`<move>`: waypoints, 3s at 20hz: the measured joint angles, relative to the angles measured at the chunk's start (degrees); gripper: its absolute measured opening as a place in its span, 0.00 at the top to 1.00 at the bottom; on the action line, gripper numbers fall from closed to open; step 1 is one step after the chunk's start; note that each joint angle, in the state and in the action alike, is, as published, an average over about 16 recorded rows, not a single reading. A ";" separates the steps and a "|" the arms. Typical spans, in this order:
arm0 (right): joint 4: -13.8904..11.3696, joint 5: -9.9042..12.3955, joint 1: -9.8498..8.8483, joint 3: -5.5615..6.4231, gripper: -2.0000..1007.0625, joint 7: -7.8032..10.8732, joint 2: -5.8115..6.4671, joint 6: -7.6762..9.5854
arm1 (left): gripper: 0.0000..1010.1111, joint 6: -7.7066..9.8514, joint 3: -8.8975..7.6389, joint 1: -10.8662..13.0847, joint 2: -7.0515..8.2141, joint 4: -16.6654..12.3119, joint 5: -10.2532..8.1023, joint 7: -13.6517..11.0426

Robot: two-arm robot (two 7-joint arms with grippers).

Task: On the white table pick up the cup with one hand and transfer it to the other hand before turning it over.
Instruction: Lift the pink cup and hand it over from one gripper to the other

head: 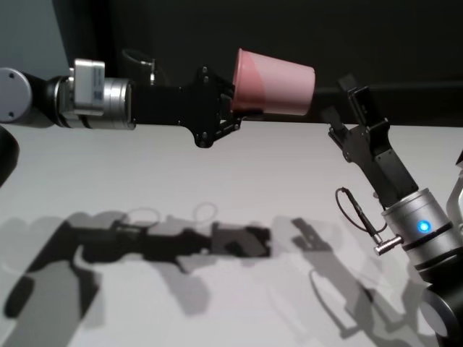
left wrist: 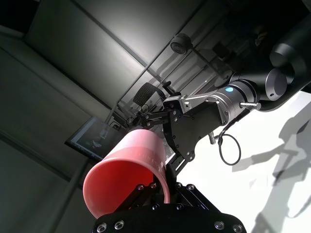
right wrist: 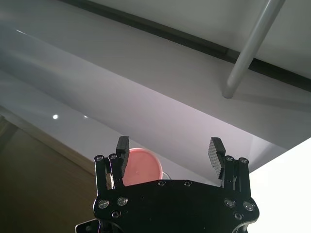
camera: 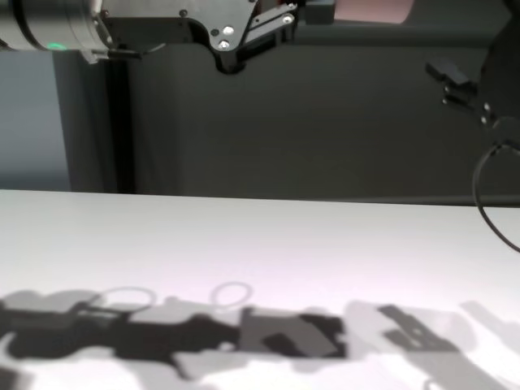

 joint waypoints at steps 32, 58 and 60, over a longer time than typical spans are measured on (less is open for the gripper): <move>1.07 4.66 0.88 -5.38 0.01 3.96 1.71 -1.82 | 0.96 0.00 0.00 0.00 0.00 0.00 0.00 0.00; 1.38 6.30 2.04 -9.24 0.01 5.65 3.39 -4.85 | 0.96 0.00 0.00 0.00 0.00 0.00 0.00 0.00; 1.40 6.35 2.12 -9.51 0.01 5.69 3.58 -5.08 | 0.96 0.00 0.00 0.00 0.00 0.00 0.00 0.00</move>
